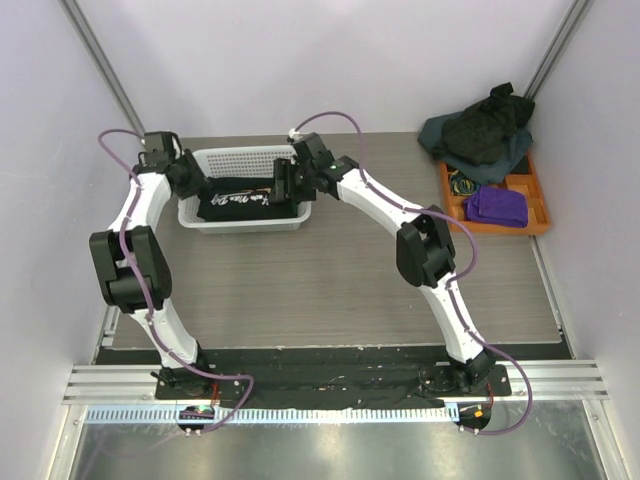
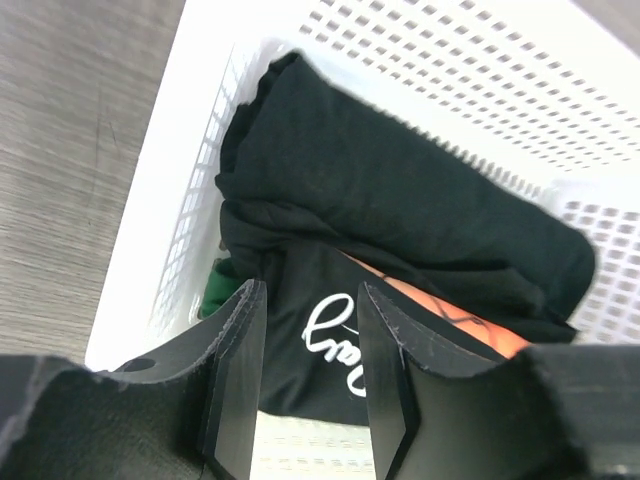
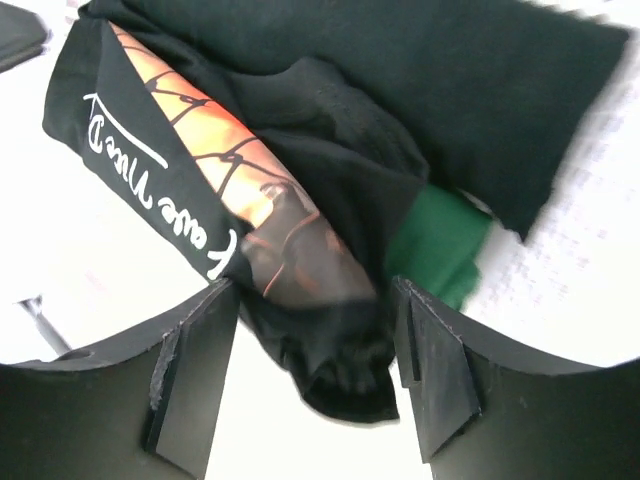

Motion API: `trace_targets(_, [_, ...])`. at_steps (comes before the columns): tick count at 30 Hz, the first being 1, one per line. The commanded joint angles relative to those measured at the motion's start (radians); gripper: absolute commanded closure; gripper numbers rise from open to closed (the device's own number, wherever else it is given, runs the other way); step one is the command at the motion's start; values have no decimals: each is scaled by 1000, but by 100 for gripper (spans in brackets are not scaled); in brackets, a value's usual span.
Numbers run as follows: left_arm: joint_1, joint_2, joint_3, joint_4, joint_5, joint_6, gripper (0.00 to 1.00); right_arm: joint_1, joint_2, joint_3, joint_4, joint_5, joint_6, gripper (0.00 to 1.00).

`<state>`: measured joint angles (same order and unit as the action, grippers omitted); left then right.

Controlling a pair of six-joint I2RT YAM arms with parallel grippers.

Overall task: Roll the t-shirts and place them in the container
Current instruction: Place the T-shirt in the bin.

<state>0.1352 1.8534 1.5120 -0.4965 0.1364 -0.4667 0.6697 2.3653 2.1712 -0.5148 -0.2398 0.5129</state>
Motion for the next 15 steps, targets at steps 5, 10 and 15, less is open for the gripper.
trace_targets(5, [-8, -135, -29, 67, -23, -32, 59, -4, -158, -5, -47, 158, -54, 29])
trace_targets(10, [-39, -178, -61, 67, 3, -46, 77, 4, -178, -2, -44, 148, -66, 50])
trace_targets(15, [-63, -194, -85, 67, 42, -59, 89, 36, -150, 32, -21, 35, -65, 88])
